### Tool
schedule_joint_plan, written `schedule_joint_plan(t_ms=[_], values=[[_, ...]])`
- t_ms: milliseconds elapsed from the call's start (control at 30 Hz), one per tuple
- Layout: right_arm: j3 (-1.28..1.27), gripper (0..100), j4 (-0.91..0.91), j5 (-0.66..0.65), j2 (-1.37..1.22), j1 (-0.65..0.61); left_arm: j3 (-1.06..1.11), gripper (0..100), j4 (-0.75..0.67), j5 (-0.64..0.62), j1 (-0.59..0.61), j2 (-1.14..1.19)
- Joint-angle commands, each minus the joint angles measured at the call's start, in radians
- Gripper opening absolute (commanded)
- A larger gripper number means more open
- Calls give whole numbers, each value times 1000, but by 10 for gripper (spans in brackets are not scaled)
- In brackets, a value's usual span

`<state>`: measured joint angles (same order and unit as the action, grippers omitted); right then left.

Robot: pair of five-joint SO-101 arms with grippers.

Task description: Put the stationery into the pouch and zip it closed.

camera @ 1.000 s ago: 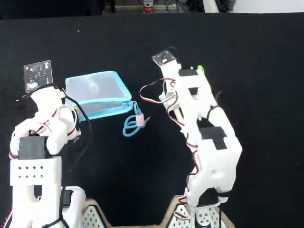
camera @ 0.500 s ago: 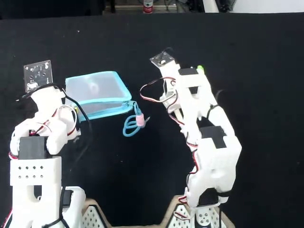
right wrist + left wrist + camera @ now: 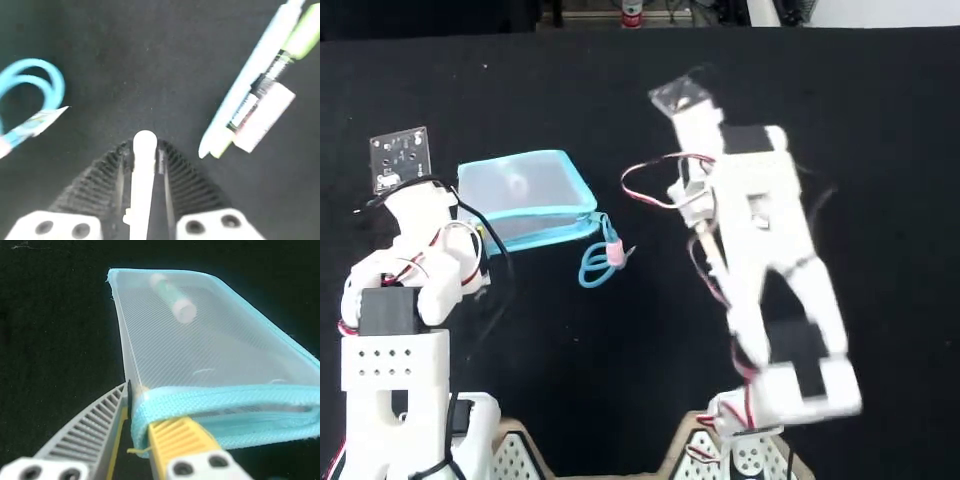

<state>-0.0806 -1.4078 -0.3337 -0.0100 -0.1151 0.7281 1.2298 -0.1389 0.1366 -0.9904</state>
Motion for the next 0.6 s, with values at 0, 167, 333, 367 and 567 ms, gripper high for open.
schedule_joint_plan(t_ms=[0,167,333,367,567], values=[[19,10,-101,72,308,-61,-42,29,3,12,-4,-8],[19,10,-158,126,578,-187,-42,29,3,12,-4,-8],[19,10,-153,126,825,-295,-42,29,3,12,-4,-8],[19,10,-153,126,866,-315,-42,29,3,12,-4,-8],[4,10,-103,218,1076,-483,-42,29,3,12,-4,-8]])
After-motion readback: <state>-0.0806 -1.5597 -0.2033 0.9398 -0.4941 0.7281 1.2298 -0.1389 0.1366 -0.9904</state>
